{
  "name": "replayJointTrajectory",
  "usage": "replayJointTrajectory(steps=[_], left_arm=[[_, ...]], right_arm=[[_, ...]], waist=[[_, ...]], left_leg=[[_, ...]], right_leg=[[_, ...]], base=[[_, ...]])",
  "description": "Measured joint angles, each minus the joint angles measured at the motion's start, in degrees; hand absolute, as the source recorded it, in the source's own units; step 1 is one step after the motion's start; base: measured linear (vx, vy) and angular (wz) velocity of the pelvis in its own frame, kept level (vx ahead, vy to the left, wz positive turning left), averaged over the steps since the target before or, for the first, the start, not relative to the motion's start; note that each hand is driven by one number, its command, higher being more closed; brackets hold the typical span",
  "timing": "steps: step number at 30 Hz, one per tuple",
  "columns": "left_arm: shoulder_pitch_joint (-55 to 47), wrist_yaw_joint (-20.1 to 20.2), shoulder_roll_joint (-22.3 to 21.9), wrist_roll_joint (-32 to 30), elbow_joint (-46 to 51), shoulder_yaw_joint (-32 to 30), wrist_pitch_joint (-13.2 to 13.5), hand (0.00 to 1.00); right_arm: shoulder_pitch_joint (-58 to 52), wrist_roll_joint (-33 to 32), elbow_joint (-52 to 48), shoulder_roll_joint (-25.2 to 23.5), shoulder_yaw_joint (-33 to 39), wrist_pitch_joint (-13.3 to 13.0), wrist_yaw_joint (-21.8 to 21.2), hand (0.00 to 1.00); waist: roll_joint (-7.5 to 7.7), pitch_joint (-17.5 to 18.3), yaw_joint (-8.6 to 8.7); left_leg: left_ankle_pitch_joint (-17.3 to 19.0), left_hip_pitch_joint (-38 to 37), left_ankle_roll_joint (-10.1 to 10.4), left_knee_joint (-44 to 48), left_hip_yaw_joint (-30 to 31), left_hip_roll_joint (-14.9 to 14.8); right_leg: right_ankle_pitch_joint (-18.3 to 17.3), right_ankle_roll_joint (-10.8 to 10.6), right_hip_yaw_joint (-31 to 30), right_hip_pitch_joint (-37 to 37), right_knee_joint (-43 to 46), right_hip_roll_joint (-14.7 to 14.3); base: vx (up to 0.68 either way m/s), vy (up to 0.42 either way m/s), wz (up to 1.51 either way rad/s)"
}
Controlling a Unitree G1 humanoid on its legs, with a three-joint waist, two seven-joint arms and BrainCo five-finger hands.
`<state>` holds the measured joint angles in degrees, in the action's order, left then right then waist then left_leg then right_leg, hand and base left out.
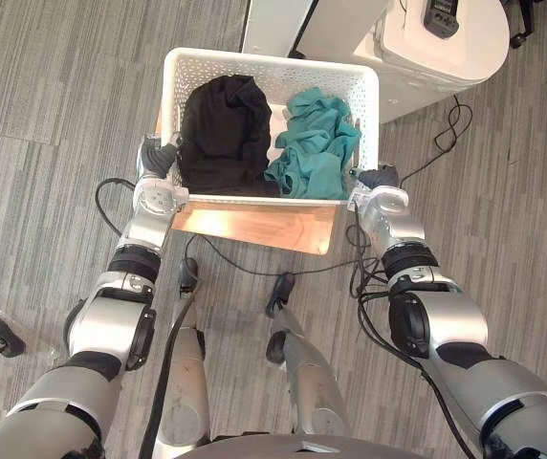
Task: Pick up the laundry basket with both hands and put the clothes into the washing machine.
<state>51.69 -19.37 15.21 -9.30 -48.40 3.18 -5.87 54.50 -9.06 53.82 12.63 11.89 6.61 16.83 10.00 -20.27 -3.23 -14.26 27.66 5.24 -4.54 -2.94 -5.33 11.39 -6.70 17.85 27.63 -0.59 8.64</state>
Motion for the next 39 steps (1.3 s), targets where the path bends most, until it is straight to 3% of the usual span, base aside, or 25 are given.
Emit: replayJointTrajectory(steps=[3, 6, 10, 14, 19, 22, 24, 26, 29, 32, 39], left_arm=[[1.2, 1.3, 1.9, -7.6, -2.9, 2.7, -2.1, 1.00], [1.3, 1.3, 2.2, -10.8, -4.7, 3.8, -3.2, 1.00], [1.5, 3.4, 5.9, -18.6, -8.0, 7.7, -5.4, 1.00], [1.3, 6.0, 9.8, -23.4, -9.1, 12.3, -5.6, 1.00], [-0.9, 6.0, 9.9, -22.1, -8.5, 11.9, -5.5, 1.00], [-5.4, 5.6, 8.0, -17.2, -5.6, 5.6, -4.4, 1.00], [-8.8, 4.5, 5.4, -10.3, -3.0, 1.7, -3.8, 1.00], [-12.7, 3.0, 3.9, -7.0, 0.8, 1.0, -3.2, 1.00], [-20.7, 1.1, 0.6, -4.7, 8.6, 1.1, -2.5, 1.00], [-31.2, -0.7, -3.6, -4.7, 15.6, 3.1, -2.3, 1.00], [-47.5, 1.7, -3.9, -5.6, 38.2, 2.4, -1.8, 1.00]], right_arm=[[-1.2, 0.4, -1.6, -1.2, -2.2, 0.0, 0.0, 1.00], [-2.8, 0.5, -3.3, -1.3, -4.4, 0.0, 0.0, 1.00], [-5.0, 0.5, -4.7, -2.7, -9.1, -0.1, 0.0, 1.00], [-6.8, 0.4, -6.1, -3.2, -13.1, -0.2, 0.0, 1.00], [-9.5, 0.4, -8.4, -3.6, -14.0, -0.2, 0.0, 1.00], [-15.2, 0.4, -15.0, -4.8, -14.0, -0.6, 0.0, 1.00], [-19.9, 0.4, -18.3, -5.2, -13.9, -1.2, 0.0, 1.00], [-24.4, 0.4, -21.0, -5.7, -13.8, -1.4, 0.0, 1.00], [-31.9, 0.3, -24.4, -6.1, -12.7, -1.8, -0.1, 1.00], [-40.6, 0.4, -27.5, -6.0, -10.3, -2.8, -0.8, 1.00], [-52.1, -0.1, -35.8, -7.3, -8.8, -4.2, -5.0, 1.00]], waist=[[0.00, 0.0, 0.47], [0.00, 0.0, 0.35], [0.00, 0.0, 0.55], [0.00, 0.0, 1.13], [-0.04, 0.0, 1.35], [-0.18, 0.0, 1.61], [-0.72, 0.3, 1.63], [-0.98, 0.4, 1.55], [-2.53, 1.2, 1.76], [-4.98, 2.9, 0.87], [-7.12, 7.7, -0.17]], left_leg=[[0.4, -1.9, 0.2, 0.0, -0.1, -0.2], [0.7, -3.0, 0.3, 0.0, -0.6, -0.2], [1.5, -5.7, 0.4, 0.0, -2.8, -0.4], [2.0, -7.1, 0.7, 0.0, -3.9, -0.9], [2.3, -9.1, 1.1, 0.0, -4.3, -1.5], [2.7, -10.4, 1.3, 0.0, -4.3, -1.7], [3.2, -11.1, 1.4, 0.0, -4.3, -1.6], [3.5, -11.9, 1.3, 0.0, -4.2, -1.6], [3.9, -12.5, 1.2, 0.0, -3.0, -1.5], [5.1, -14.4, 1.4, 0.0, -1.7, -1.3], [6.2, -17.1, 1.2, 0.0, -1.2, -1.4]], right_leg=[[0.2, 0.4, 0.0, -1.9, -0.3, -0.2], [0.2, 0.5, -0.3, -2.7, -0.3, -0.2], [0.1, 0.8, -1.9, -4.1, -0.4, -0.5], [0.3, 1.4, -3.0, -5.0, -1.1, -1.0], [0.4, 2.5, -3.0, -7.4, -2.6, -1.9], [0.2, 2.8, -3.0, -8.7, -2.8, -2.1], [0.1, 2.9, -2.8, -9.9, -3.5, -2.2], [0.0, 2.9, -2.8, -10.8, -4.0, -2.2], [-0.9, 2.8, -1.3, -12.5, -4.0, -2.3], [-2.3, 2.5, -0.5, -15.2, -4.0, -2.2], [-3.6, 1.9, 0.3, -18.3, -4.0, -2.2]], base=[[-0.02, -0.053, -0.02], [-0.02, -0.043, -0.08], [-0.02, -0.043, -0.24], [-0.02, -0.039, -0.18], [-0.01, -0.041, -0.06], [0.00, -0.018, -0.02], [0.01, -0.004, 0.02], [0.02, 0.001, 0.05], [0.03, 0.005, 0.21], [0.07, 0.017, 0.22], [0.07, 0.004, 0.06]])
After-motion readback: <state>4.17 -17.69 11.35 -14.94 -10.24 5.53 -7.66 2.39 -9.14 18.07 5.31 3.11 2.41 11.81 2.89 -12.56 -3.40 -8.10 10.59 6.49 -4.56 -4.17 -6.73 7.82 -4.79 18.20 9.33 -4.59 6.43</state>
